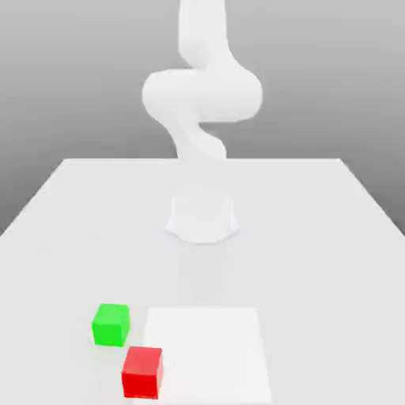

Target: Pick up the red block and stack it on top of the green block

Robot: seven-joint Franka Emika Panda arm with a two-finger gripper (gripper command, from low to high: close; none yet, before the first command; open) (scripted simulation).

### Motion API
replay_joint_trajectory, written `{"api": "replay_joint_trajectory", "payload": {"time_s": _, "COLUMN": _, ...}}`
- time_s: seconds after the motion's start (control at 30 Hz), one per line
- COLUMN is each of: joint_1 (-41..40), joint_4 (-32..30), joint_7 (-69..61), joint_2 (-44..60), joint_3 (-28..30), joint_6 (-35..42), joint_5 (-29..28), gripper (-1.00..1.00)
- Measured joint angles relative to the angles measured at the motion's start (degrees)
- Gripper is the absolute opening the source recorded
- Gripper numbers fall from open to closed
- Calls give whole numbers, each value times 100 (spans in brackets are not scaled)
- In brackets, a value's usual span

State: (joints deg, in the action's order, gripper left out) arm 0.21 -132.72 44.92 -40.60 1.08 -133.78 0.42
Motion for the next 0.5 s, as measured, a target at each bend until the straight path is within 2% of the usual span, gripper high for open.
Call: {"api": "replay_joint_trajectory", "payload": {"time_s": 0.5, "joint_1": -3, "joint_4": -566, "joint_7": -597, "joint_2": 3153, "joint_3": 533, "joint_6": -1200, "joint_5": 319, "gripper": 0}}
